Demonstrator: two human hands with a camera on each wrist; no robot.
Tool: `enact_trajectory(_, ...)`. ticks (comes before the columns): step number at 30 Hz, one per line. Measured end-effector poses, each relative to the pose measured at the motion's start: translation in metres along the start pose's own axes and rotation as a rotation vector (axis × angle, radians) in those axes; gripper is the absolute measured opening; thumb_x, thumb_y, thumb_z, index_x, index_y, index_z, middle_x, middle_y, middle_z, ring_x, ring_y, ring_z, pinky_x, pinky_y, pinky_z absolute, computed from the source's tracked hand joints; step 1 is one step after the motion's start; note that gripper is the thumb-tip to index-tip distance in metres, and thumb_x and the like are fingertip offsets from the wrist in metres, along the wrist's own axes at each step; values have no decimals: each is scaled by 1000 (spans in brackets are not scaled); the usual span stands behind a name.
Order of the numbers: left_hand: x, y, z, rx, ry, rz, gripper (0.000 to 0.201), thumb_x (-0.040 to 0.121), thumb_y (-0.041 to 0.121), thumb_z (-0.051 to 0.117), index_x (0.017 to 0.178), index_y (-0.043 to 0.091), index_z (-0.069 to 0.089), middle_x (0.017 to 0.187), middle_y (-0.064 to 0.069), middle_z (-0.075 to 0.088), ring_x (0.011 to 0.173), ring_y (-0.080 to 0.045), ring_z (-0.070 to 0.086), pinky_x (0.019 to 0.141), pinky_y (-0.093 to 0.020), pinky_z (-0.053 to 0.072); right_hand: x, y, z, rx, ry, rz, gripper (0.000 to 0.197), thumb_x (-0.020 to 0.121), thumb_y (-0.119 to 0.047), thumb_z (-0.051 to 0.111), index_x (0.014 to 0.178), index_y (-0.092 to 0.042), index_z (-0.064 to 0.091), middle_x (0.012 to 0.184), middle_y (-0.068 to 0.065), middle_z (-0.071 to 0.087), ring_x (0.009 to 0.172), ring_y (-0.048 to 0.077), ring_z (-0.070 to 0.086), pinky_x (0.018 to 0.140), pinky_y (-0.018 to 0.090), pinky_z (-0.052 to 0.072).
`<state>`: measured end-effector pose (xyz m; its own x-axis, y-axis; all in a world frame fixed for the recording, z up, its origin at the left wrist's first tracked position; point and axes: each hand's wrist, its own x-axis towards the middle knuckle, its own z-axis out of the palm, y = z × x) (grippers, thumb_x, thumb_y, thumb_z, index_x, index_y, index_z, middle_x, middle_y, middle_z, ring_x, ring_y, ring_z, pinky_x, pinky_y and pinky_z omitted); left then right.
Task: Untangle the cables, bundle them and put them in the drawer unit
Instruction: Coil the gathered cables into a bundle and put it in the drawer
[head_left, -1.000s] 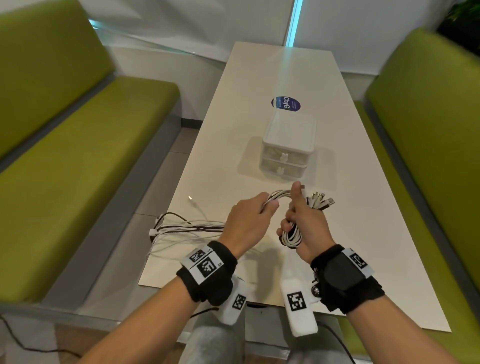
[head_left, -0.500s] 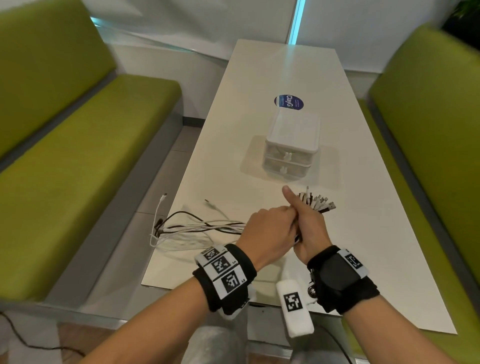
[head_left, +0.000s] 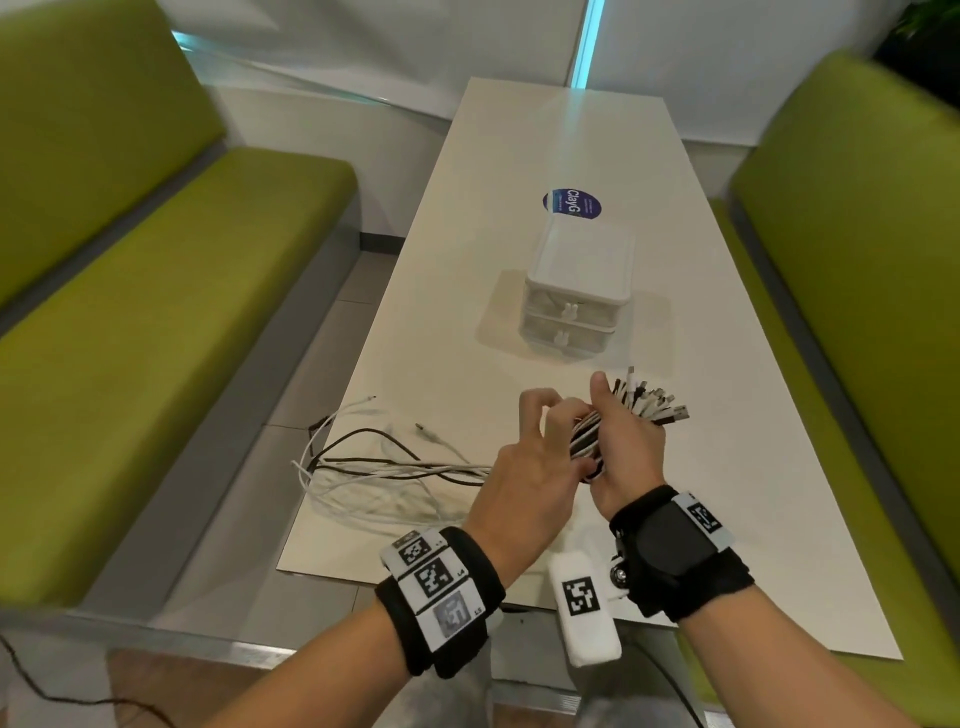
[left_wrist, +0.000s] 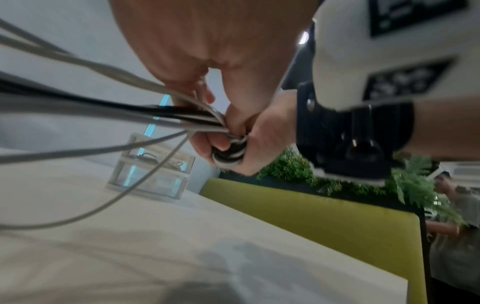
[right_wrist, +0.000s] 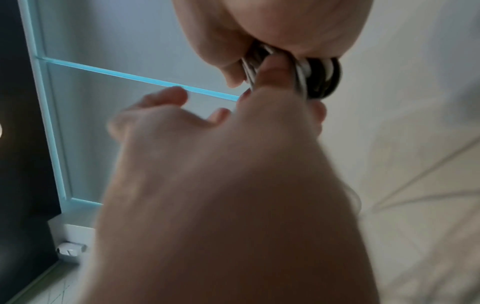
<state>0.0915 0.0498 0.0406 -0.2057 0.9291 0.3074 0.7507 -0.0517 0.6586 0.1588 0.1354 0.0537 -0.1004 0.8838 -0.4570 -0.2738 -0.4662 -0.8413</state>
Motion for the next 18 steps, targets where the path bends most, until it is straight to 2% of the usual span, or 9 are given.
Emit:
enact_trajectory(3, 4, -9, 0, 122, -159, -111, 63, 96, 42, 53, 140, 36, 7, 135, 1, 39, 79, -35, 64, 68, -43, 51, 1, 1, 0, 23, 20, -20, 30, 89, -24, 69, 68, -11, 54, 47, 0, 49, 38, 15, 51, 40, 24, 42)
enact_trajectory(4, 5, -13, -2, 187, -251, -145, 64, 97, 50, 45, 146, 34, 8, 129, 1, 53, 85, -33, 65, 74, -42, 50, 1, 1, 0, 32, 22, -28, 28, 89, -23, 70, 69, -10, 54, 48, 1, 46, 38, 16, 48, 42, 27, 43)
enact_trajectory(5, 6, -18, -6, 256, -352, -130, 60, 97, 55, 40, 147, 29, 20, 114, 1, 66, 87, -30, 66, 77, -41, 50, 1, 2, 0, 36, 24, -32, 27, 89, -21, 70, 69, -10, 54, 49, 1, 42, 38, 16, 44, 44, 28, 42)
enact_trajectory(7, 5, -27, -14, 249, -494, -58, 40, 99, 52, 40, 121, 21, 53, 83, 0, 73, 80, -23, 67, 77, -37, 50, 1, 3, -2, 54, 18, -32, 30, 89, -20, 70, 67, -12, 52, 47, 0, 36, 36, 15, 38, 44, 28, 40)
enact_trajectory(8, 5, -32, -19, 215, -541, -34, 31, 99, 46, 44, 104, 19, 59, 75, 0, 71, 73, -20, 65, 74, -35, 50, 0, 2, -2, 74, 4, -24, 32, 90, -20, 69, 66, -13, 50, 46, -1, 33, 35, 14, 35, 43, 28, 39)
enact_trajectory(10, 7, -45, -28, 206, -623, -24, 25, 98, 40, 50, 95, 18, 62, 69, 3, 65, 64, -15, 57, 68, -31, 45, 0, 0, -3, 127, -41, 5, 35, 90, -22, 68, 64, -15, 46, 45, -3, 29, 35, 13, 31, 43, 28, 37)
enact_trajectory(12, 8, -55, -36, 158, -686, -45, 24, 96, 44, 54, 96, 22, 64, 64, 10, 55, 61, -8, 49, 63, -27, 35, -1, -2, -4, 179, -127, 42, 38, 89, -24, 68, 62, -17, 42, 46, -3, 25, 36, 13, 27, 43, 27, 36)
enact_trajectory(14, 12, -61, -43, 63, -723, -49, 26, 92, 48, 57, 85, 24, 64, 59, 10, 51, 56, -3, 48, 58, -22, 32, -1, -3, -7, 220, -235, 64, 39, 84, -28, 70, 61, -18, 40, 50, -3, 21, 37, 12, 25, 43, 28, 37)
enact_trajectory(18, 16, -70, -52, 45, -655, 1, 46, 84, 64, 57, 67, 21, 56, 54, 7, 47, 54, -5, 44, 54, -23, 30, 0, -7, -16, 56, -356, -1, 35, 89, -25, 67, 63, -17, 45, 50, -2, 21, 37, 12, 24, 43, 28, 37)
